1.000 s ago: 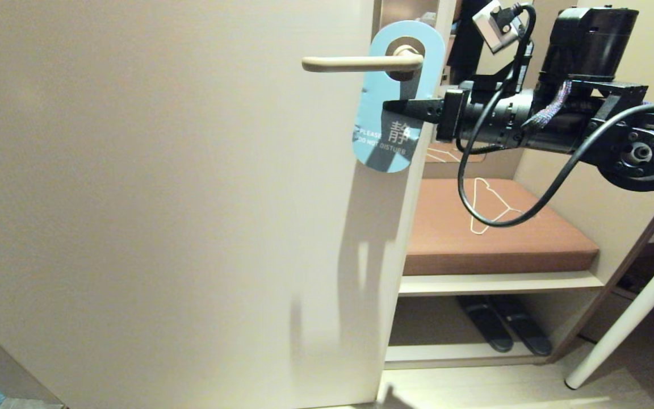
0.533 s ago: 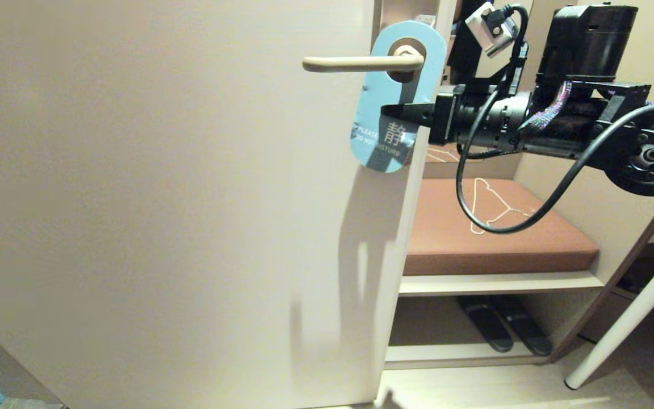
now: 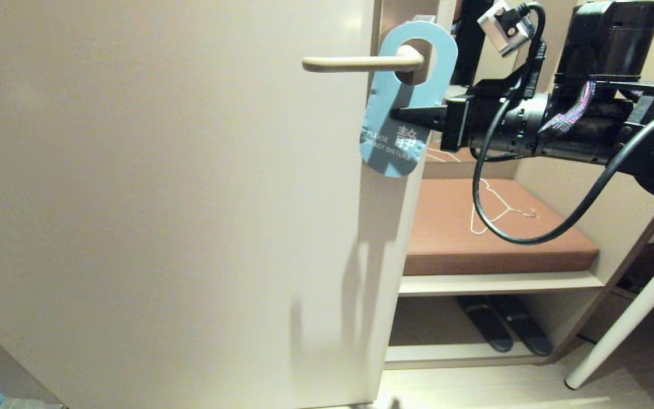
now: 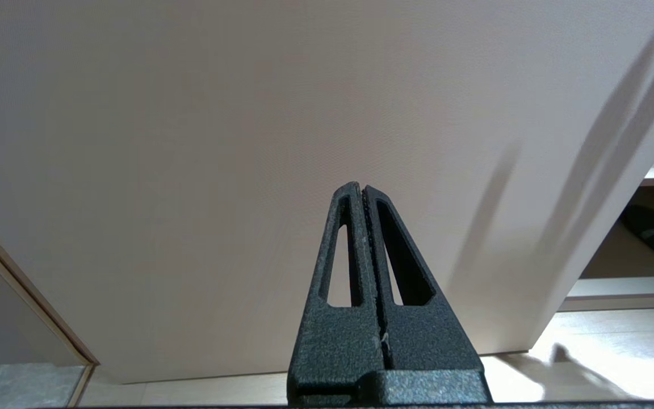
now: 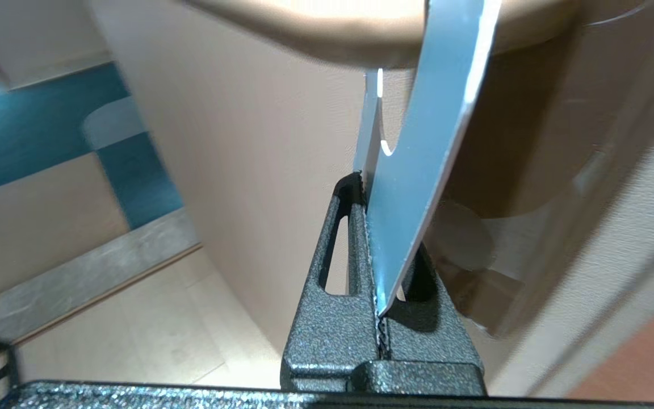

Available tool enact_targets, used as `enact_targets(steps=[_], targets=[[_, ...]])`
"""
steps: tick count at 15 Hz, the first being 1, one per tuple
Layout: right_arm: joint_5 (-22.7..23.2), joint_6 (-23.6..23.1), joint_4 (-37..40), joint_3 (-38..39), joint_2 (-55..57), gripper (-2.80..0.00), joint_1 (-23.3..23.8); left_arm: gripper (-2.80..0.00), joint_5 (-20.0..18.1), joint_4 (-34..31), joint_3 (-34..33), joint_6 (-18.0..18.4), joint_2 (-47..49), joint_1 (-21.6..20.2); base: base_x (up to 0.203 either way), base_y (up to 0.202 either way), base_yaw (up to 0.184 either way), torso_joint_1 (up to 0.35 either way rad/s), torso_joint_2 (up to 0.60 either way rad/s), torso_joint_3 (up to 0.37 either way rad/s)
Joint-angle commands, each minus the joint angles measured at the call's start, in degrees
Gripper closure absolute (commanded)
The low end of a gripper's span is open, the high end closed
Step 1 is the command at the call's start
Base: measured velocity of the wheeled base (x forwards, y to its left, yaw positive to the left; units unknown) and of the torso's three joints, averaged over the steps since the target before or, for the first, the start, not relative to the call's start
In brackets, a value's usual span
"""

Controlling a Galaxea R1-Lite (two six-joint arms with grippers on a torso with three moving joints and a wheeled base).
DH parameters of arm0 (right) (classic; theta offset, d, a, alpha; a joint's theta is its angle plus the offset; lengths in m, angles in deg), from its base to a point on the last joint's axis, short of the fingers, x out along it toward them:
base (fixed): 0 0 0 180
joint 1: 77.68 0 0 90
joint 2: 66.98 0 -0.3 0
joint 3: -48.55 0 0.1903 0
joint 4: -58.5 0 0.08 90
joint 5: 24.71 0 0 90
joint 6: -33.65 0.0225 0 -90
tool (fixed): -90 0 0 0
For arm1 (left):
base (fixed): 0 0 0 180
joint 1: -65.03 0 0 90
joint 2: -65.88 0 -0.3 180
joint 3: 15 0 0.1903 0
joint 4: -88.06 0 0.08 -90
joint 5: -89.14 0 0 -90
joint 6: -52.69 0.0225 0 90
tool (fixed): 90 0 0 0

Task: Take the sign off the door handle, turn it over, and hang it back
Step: Take down the sign

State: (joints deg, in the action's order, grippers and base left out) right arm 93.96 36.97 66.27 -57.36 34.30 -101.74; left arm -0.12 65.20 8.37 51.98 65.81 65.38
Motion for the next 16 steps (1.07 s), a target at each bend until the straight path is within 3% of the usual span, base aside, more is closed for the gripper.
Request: enact_targets(steps=[1,13,16], targets=[[-0.81,0.02,-0.06,0.01,-0.55,0.00,-0.10,0.00,0.04,0.02,0.00,-0.08,0.07,0.00,0.000,0.000,0.000,0.000,0.00,0.000],[-3.33,-0.07,4.08,-0.87,-1.02,0.00,-2.22,0.00,0.05,0.02,0.00,-0.03,0.07,0.00,0.000,0.000,0.000,0.000,0.00,0.000],[-6.06,-0.07,5.01,-1.64,-0.71,0.00,-4.01,0.00,0.05,0.02,0.00,0.00,0.07,0.00,0.000,0.000,0.000,0.000,0.00,0.000]])
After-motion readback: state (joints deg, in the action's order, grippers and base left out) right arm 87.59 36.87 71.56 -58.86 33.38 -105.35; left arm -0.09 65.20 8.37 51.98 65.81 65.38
